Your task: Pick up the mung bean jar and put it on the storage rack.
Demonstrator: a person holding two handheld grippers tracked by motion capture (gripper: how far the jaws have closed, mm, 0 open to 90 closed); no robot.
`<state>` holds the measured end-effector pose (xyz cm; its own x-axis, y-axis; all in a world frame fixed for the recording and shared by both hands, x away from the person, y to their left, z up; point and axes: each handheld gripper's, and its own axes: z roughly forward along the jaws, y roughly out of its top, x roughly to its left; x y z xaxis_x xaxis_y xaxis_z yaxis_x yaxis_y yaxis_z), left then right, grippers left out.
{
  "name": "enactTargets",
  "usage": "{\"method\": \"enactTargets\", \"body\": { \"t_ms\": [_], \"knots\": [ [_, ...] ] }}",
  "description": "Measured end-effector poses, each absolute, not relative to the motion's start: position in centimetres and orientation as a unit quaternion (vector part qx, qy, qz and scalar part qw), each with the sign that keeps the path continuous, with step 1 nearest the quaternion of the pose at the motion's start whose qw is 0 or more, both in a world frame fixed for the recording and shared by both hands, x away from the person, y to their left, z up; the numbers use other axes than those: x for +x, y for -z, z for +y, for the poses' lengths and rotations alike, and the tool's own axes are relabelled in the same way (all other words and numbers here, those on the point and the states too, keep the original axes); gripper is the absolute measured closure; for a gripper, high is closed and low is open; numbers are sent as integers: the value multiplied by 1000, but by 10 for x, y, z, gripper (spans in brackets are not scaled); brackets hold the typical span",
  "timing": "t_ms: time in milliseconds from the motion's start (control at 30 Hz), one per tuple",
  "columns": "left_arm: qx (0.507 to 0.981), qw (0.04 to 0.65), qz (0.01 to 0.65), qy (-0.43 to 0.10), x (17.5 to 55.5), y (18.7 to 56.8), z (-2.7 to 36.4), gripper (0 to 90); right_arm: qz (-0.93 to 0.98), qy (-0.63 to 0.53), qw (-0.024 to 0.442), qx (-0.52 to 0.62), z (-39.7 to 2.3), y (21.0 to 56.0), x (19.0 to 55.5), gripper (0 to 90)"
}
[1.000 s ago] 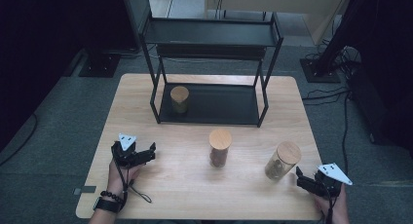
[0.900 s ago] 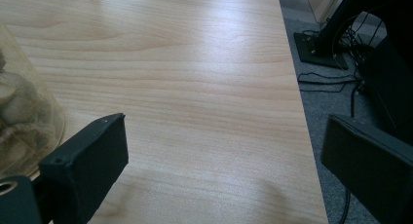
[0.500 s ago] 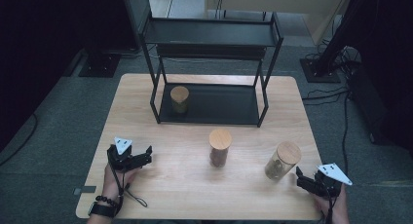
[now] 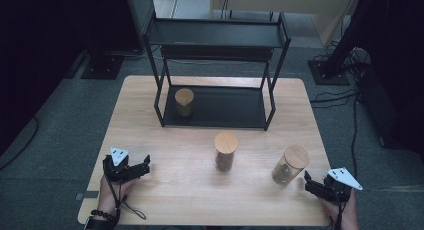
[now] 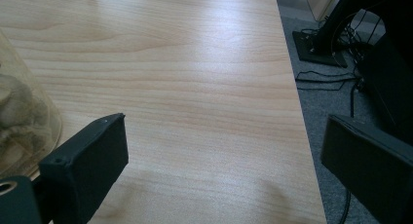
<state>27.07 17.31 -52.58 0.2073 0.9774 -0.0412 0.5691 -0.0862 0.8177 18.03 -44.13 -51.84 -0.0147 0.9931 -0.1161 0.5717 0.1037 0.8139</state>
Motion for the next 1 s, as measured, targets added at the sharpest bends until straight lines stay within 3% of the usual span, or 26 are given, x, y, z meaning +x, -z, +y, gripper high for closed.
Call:
{"method": "enactTargets", "body": {
  "t_ms": [1000],
  "knots": [
    [692, 354, 567, -272, 251, 526, 200, 1, 650, -288, 364, 601, -440, 519, 180, 32]
  ]
}}
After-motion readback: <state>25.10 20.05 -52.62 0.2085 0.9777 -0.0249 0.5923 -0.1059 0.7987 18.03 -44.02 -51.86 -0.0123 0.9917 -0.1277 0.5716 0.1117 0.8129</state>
